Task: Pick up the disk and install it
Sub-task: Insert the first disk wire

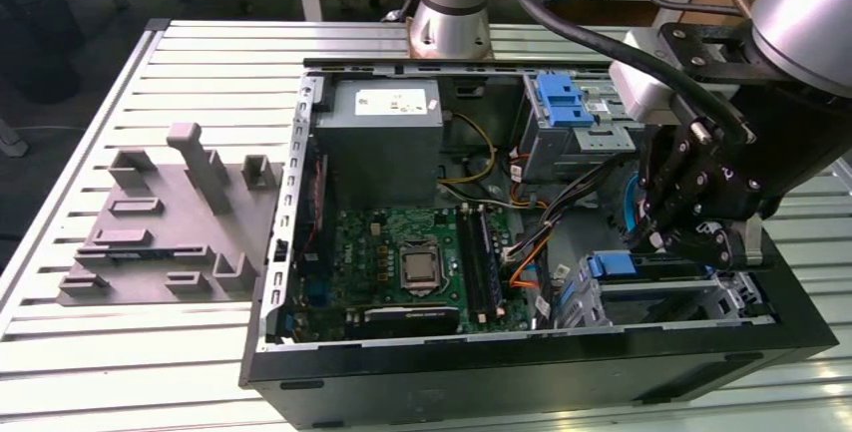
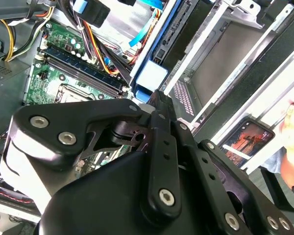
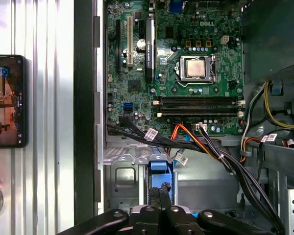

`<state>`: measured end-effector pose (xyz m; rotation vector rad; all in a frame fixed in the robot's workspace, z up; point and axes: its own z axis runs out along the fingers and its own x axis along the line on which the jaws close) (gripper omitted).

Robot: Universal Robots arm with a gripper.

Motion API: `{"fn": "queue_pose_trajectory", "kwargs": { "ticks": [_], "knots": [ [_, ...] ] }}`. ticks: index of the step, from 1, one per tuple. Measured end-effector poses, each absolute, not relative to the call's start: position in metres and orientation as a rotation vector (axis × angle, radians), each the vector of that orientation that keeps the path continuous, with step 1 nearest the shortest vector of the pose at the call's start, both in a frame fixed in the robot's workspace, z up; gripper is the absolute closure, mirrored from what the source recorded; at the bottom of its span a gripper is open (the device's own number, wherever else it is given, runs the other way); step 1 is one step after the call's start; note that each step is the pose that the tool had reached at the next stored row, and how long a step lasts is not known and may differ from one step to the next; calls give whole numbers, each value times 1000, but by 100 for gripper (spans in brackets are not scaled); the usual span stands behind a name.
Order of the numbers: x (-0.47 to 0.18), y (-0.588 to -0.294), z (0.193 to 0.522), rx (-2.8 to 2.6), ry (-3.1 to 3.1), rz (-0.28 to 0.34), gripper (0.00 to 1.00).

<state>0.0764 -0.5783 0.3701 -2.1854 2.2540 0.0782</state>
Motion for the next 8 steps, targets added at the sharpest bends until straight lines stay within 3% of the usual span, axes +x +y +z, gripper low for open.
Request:
{"fn": "queue_pose_trajectory", "kwargs": {
  "ticks": [8],
  "knots": [
    [83,-578,370,-2185,2254,78,89]
  ]
}}
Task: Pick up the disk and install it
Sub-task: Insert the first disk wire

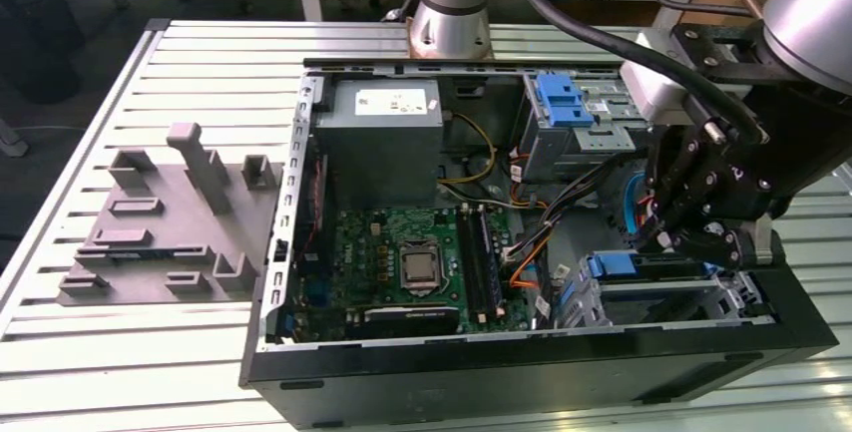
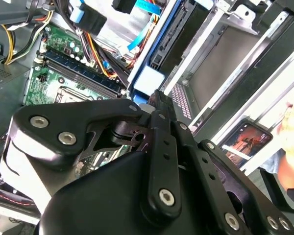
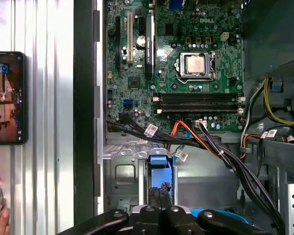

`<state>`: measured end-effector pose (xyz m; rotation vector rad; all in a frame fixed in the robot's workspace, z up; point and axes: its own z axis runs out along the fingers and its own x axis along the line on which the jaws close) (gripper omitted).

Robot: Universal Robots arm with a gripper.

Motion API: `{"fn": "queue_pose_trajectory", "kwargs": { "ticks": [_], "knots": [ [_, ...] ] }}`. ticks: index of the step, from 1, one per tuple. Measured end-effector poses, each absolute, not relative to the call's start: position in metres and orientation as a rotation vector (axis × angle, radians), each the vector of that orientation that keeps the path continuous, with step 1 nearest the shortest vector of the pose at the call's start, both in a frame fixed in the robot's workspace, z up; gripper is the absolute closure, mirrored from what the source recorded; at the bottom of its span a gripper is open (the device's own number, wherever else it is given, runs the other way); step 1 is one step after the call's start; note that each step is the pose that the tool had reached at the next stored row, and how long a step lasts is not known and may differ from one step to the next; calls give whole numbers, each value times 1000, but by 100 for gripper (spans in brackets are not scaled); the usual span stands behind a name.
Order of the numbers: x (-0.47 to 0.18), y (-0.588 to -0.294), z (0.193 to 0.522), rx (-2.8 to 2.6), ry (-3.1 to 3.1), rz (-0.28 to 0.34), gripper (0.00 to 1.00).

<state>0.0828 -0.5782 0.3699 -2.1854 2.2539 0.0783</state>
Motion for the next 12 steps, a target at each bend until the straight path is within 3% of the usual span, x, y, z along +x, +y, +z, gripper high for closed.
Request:
{"fn": "queue_pose_trajectory", "kwargs": {
  "ticks": [12],
  "knots": [
    [92,-573,370,-2185,2254,78,89]
  ]
}}
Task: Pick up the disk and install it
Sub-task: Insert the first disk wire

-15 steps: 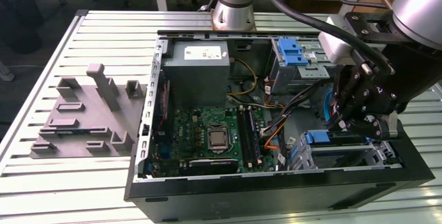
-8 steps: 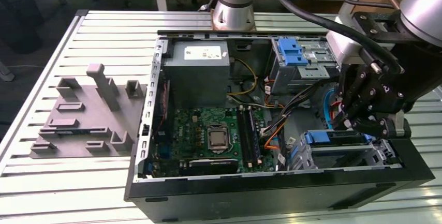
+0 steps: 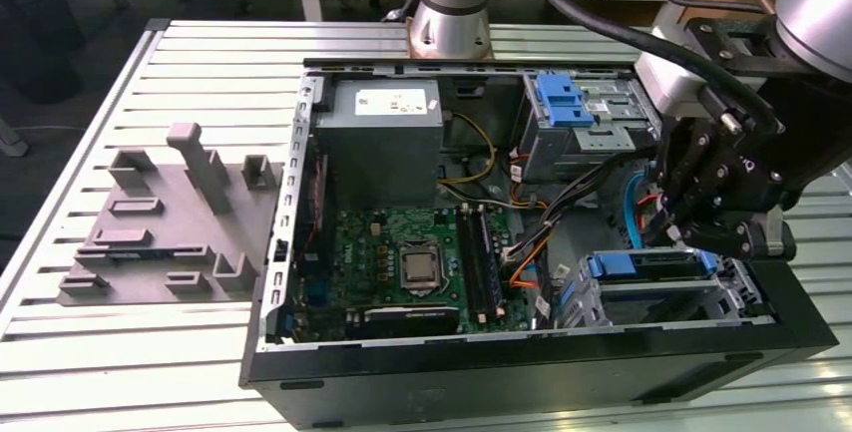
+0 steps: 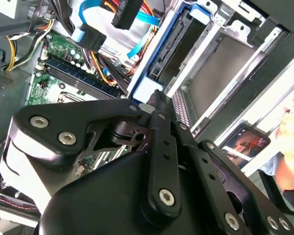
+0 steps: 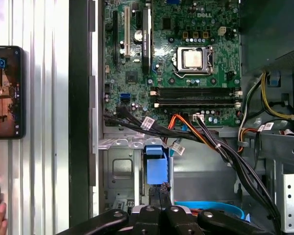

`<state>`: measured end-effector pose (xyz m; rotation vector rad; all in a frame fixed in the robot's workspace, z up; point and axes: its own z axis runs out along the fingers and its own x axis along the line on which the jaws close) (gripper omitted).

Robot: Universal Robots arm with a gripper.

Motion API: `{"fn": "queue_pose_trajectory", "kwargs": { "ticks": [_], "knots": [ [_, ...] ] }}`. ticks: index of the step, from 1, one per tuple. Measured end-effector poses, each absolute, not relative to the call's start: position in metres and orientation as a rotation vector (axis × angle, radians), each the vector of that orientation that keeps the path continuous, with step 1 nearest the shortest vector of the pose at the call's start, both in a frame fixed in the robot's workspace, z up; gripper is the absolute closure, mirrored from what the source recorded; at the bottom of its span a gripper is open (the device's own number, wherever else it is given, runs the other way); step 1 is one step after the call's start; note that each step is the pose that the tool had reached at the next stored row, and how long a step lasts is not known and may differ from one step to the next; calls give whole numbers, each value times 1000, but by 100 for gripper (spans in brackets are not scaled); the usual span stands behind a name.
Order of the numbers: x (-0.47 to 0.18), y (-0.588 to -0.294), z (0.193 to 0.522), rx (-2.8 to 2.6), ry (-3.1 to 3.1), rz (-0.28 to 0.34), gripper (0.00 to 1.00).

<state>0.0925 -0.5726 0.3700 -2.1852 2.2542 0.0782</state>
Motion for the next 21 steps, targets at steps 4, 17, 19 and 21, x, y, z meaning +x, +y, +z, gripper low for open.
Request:
{"fn": "queue_pose_trajectory", "kwargs": {
  "ticks": [4,17,19,21],
  "knots": [
    [93,-568,370,-2185,2254,78,89],
    [97,-565,370,-2183,2251,72,89],
    [99,-565,370,-2183,2251,72,89],
    [100,-564,370,-2183,2251,72,89]
  ]
}}
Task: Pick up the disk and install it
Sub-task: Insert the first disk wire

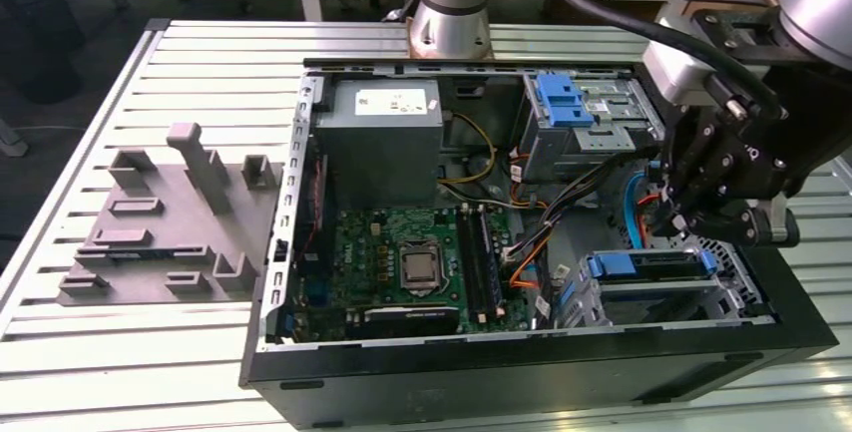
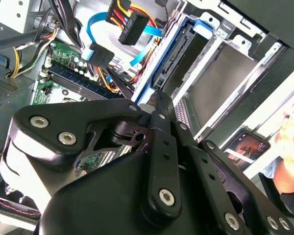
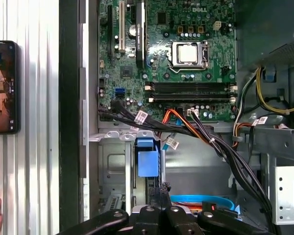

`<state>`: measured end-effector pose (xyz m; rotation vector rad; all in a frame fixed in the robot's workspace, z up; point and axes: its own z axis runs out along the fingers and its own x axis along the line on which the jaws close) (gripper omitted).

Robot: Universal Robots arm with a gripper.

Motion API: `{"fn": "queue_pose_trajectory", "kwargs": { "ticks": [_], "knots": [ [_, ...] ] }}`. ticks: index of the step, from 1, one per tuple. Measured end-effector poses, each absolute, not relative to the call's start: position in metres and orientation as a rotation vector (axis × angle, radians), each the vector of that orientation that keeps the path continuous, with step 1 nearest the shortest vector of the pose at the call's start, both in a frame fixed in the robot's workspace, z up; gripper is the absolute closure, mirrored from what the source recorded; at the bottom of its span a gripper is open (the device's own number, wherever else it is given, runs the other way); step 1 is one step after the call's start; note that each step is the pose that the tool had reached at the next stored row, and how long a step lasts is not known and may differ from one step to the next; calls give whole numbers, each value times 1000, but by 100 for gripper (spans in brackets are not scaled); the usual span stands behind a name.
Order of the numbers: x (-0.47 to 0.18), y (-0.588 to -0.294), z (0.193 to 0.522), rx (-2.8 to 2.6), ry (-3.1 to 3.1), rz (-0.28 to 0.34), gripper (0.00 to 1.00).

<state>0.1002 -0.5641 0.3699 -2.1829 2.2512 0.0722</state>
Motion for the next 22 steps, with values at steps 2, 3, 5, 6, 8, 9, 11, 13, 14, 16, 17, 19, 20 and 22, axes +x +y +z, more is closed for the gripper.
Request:
{"fn": "queue_pose_trajectory", "kwargs": {
  "ticks": [2,3,5,6,8,9,11,13,14,16,17,19,20,22],
  "knots": [
    [102,-563,370,-2183,2251,72,89],
    [103,-563,370,-2183,2251,72,89],
    [106,-562,370,-2183,2251,72,89],
    [107,-561,370,-2183,2251,72,89],
    [109,-560,370,-2183,2251,72,89],
    [110,-559,370,-2183,2251,72,89],
    [113,-557,370,-2183,2251,72,89],
    [115,-554,370,-2183,2251,72,89],
    [116,-553,370,-2183,2251,72,89],
    [118,-551,370,-2183,2251,72,89],
    [119,-550,369,-2183,2251,72,89],
    [120,-549,369,-2183,2251,72,89],
    [120,-549,369,-2183,2251,72,89],
    [120,-549,369,-2183,2251,72,89]
  ]
}}
